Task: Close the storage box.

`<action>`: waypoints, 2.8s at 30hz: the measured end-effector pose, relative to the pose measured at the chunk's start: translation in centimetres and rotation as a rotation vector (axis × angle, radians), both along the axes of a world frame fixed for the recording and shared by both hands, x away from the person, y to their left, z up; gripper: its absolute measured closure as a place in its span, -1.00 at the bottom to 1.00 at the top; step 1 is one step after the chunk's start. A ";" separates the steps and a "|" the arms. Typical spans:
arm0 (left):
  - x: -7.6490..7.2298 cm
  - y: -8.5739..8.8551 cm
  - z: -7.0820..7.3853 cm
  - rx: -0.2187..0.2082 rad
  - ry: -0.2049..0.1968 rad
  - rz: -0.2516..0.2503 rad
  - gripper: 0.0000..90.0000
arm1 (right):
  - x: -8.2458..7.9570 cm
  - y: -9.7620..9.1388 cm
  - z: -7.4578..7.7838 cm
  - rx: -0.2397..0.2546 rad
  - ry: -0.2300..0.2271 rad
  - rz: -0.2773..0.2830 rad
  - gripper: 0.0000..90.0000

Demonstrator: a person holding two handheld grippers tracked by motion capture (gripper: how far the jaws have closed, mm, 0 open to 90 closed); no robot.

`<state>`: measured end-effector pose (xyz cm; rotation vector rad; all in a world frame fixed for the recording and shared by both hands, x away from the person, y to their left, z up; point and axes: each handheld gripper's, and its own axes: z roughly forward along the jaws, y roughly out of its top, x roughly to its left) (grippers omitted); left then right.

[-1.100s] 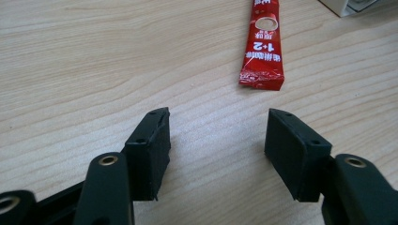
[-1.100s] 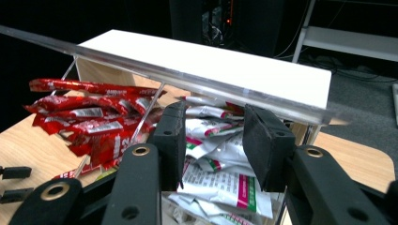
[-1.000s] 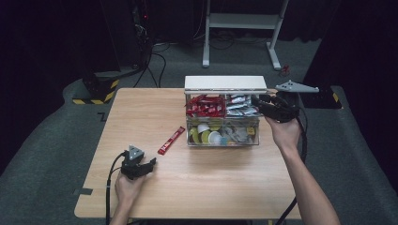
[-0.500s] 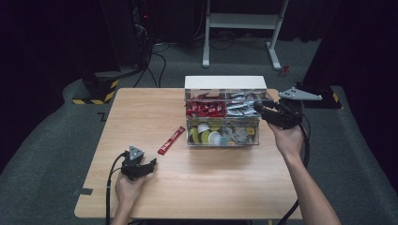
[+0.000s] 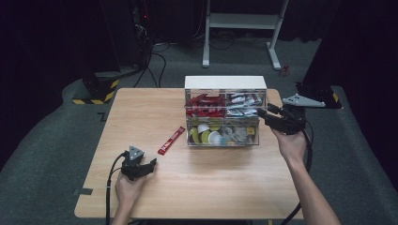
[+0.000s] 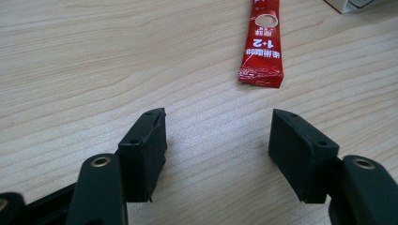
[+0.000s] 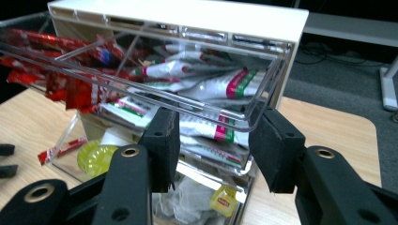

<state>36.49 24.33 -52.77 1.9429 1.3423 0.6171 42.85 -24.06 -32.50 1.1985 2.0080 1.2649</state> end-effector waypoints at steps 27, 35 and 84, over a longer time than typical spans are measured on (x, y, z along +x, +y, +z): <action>0.0 0.0 0.0 -0.002 0.002 0.004 -0.18 | -2.3 -4.2 -5.9 0.055 0.035 -0.091 0.19; 0.0 0.0 0.0 -0.003 0.003 0.004 -0.18 | -2.6 -5.2 -7.6 0.062 0.047 -0.125 0.20; -0.1 0.0 0.0 -0.002 0.002 0.007 -0.19 | 0.2 -4.5 -19.4 -0.134 0.252 -0.282 0.07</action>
